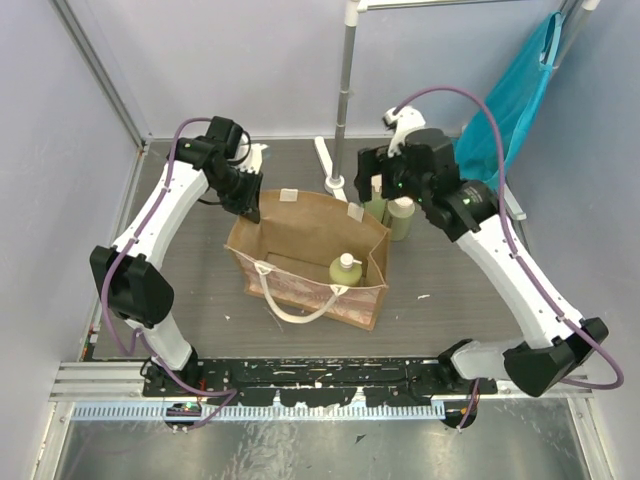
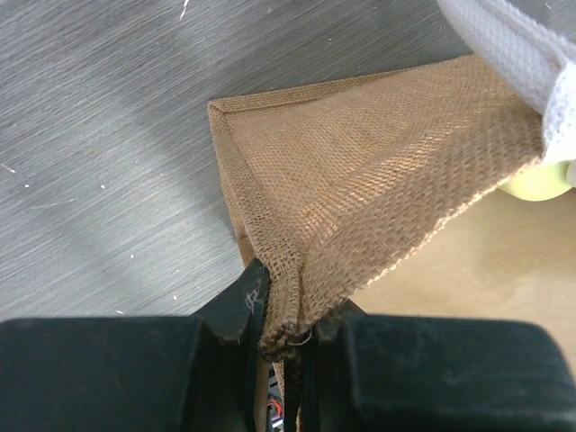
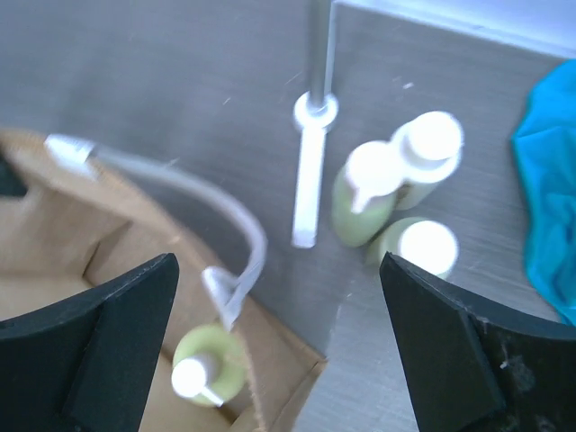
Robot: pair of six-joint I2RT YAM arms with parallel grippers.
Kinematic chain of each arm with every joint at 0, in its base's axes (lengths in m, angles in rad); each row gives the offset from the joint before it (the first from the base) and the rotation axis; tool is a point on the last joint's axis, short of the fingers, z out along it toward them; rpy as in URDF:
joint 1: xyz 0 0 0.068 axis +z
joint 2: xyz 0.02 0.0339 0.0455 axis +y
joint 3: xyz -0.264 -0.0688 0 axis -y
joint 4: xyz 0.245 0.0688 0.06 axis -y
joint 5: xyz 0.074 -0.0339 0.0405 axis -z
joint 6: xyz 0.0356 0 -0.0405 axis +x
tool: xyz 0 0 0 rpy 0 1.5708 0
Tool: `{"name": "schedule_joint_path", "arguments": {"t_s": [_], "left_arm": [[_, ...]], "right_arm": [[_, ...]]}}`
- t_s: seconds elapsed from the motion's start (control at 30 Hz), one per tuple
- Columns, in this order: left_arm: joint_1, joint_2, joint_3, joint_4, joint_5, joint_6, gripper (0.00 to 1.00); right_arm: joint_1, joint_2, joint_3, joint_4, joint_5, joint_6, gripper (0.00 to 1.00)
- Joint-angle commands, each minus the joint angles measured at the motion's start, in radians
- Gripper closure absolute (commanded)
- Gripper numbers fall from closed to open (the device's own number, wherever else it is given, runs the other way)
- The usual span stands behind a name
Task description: Place the personal care products into the canvas bag
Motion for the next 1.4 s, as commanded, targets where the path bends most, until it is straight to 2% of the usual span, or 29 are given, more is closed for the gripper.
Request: {"name": "schedule_joint_path", "arguments": {"t_s": [0.0,0.17,0.37,0.77,1.23,1.37], "left_arm": [[0.012,-0.03,-0.019,0.02,-0.011,0.01,1.0],[0.012,-0.033,-0.028,0.028,-0.016,0.006,1.0],[0.014,-0.027,-0.022,0.024,-0.02,0.002,1.0],[0.016,-0.013,-0.002,0.01,-0.028,-0.008,1.0],[0.016,-0.007,0.007,-0.006,-0.054,-0.007,1.0],[0.016,-0.002,0.015,-0.012,-0.056,-0.007,1.0]], "right_arm": [[-0.086,0.05,0.097,0.028,0.105,0.077,0.0],[-0.155,0.252,0.257,-0.198,0.192,0.123,0.0],[-0.236,0.379,0.293,-0.296,0.096,0.173,0.0],[-0.313,0.485,0.234,-0.291,0.057,0.111,0.0],[-0.328,0.568,0.094,-0.169,0.014,0.07,0.0],[-0.329,0.586,0.072,-0.158,0.014,0.064,0.05]]}}
